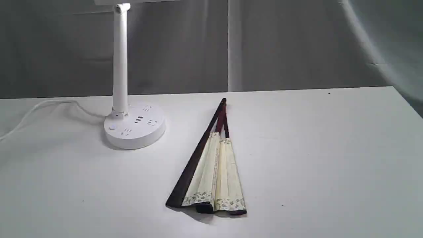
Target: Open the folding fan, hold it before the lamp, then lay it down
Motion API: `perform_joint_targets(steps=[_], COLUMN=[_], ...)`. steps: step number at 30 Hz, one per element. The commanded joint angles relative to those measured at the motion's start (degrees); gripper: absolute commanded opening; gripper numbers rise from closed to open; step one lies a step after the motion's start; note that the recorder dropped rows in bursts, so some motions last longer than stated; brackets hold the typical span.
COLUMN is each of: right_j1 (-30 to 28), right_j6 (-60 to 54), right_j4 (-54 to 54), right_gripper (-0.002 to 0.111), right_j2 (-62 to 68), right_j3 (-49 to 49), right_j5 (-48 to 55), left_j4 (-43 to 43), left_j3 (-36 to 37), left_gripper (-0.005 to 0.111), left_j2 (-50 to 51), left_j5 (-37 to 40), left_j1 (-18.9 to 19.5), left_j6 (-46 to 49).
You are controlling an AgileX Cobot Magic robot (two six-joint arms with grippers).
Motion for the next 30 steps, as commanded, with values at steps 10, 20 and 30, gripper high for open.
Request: perform_joint_targets(steps=[10, 20, 30], right_j1=[-0.2, -0.1, 0.0], right_j6=[-1.7, -1.7, -1.9], right_j4=[-1.1, -1.9, -4.6], right_gripper=[0.000, 0.000, 0.000], right_j2=[0.0, 1.5, 26.7], right_j3=[-4.2, -4.2, -16.2], right_j5=[0.7, -11.0, -7.7], left_j4=[0.1, 0.1, 0.1], left_j3=[0.3, 0.3, 0.3], left_gripper=[0.000, 0.000, 0.000], left_j2=[-0.3, -0.3, -0.3], left_j5=[0.1, 0.1, 0.1], left_j1=[0.1, 0.1, 0.1], left_j6=[0.0, 0.0, 0.0])
